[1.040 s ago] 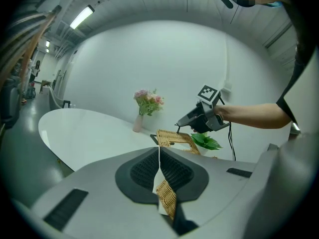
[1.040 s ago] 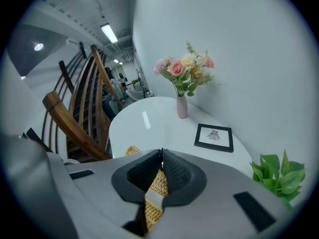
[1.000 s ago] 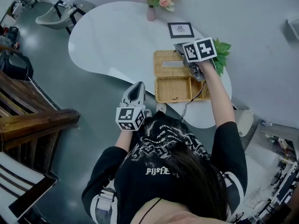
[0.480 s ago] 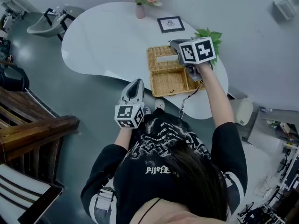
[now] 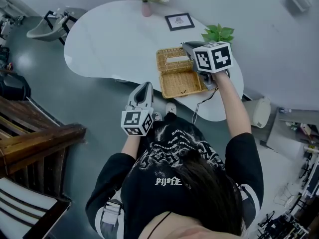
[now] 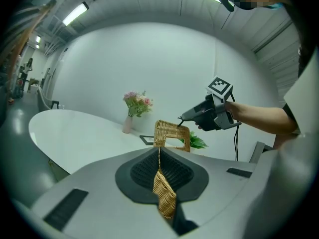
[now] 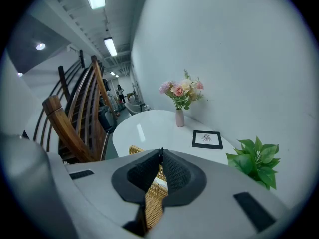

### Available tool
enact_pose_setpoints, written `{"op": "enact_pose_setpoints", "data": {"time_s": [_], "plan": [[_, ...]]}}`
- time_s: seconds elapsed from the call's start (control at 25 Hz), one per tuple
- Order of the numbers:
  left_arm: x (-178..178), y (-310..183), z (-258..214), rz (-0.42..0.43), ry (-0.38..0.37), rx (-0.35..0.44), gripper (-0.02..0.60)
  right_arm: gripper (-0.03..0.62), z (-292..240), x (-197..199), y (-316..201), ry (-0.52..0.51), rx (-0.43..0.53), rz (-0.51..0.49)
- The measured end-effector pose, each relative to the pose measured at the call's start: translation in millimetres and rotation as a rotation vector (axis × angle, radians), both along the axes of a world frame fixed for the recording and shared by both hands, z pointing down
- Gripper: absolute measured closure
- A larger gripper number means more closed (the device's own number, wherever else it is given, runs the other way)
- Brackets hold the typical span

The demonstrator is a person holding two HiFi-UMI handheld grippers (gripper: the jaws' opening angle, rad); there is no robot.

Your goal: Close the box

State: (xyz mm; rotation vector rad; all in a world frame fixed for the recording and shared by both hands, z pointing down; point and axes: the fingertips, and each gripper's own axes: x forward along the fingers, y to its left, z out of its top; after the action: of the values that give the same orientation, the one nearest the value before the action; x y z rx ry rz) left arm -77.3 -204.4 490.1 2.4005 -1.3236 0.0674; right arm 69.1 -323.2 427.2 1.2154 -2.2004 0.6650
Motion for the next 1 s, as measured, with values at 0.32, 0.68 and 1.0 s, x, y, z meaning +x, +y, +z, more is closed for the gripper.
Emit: {"op": "enact_pose_setpoints", "data": {"time_s": [0.32,0.68,1.0], "plan": [[-4.4,6.9,-7.8,0.028,0.014,0.023,0.555,0.548,-3.8,-1.8,25.2,-0.005,0.021,0.018],[-0.6,19.9,-6.0,0.083,0.013,0.02,0.557,0.548,-8.6,-1.3,48.9,0.016,0.045,0.032],[0.9,28.4,-1.4,0.085,0.011,0.012,0.557,0.548,-7.9,-1.0,70.7,0.023,0.051,0.022]]}}
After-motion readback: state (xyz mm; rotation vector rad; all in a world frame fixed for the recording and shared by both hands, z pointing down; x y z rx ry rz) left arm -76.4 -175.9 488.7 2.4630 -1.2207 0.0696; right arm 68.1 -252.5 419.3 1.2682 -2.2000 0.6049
